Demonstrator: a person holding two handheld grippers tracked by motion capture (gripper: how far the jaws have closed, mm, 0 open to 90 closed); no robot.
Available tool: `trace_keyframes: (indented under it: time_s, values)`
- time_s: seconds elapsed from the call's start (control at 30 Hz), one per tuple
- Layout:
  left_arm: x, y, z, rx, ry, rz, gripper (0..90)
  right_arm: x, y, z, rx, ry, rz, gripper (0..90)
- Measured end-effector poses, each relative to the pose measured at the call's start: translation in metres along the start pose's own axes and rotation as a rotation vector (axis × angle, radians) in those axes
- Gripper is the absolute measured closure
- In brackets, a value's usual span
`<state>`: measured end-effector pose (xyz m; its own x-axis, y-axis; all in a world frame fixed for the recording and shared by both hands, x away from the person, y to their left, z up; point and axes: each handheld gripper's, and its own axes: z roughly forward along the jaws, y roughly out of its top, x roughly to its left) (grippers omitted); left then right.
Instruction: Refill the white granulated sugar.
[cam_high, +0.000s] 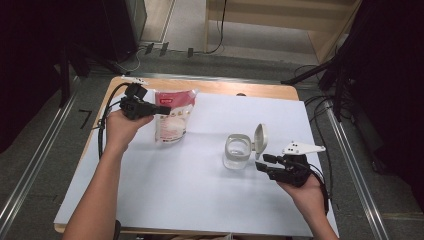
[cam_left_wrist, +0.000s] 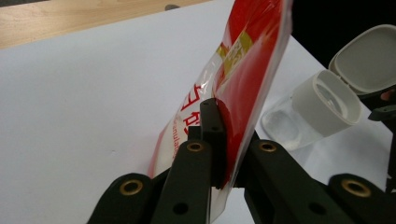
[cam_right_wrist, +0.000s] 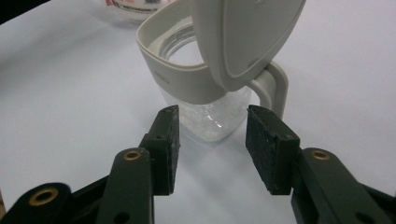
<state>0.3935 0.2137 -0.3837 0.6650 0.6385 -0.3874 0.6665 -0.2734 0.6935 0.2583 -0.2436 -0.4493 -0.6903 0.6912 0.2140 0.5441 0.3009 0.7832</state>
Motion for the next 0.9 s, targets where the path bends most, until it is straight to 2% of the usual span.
trace_keyframes:
  time_s: [0.2,0.37,0.47,0.53,0.63,0.73,0.9]
  values:
    - [-0.012,0.006,-0.007,0.004,-0.027,0.007,90.0,0.007,0.003,-0.002,-0.025,0.026,0.008,57.0]
    - [-0.028,0.013,-0.013,0.009,-0.044,0.039,90.0,0.015,0.006,-0.003,-0.039,0.037,-0.015,57.1]
    - [-0.038,0.017,-0.017,0.012,-0.061,0.075,90.0,0.020,0.008,-0.003,-0.043,0.046,-0.029,57.1]
    - [-0.044,0.019,-0.018,0.005,-0.071,0.083,90.0,0.025,0.010,-0.003,-0.043,0.052,-0.032,57.1]
    - [-0.051,0.022,-0.020,0.003,-0.078,0.101,90.0,0.036,0.012,-0.001,-0.044,0.054,-0.062,57.4]
    - [-0.058,0.024,-0.022,0.007,-0.088,0.097,90.0,0.044,0.015,0.002,-0.045,0.064,-0.073,57.8]
    - [-0.067,0.027,-0.029,-0.003,-0.148,0.101,90.0,0.051,0.017,0.008,-0.038,0.082,-0.063,57.7]
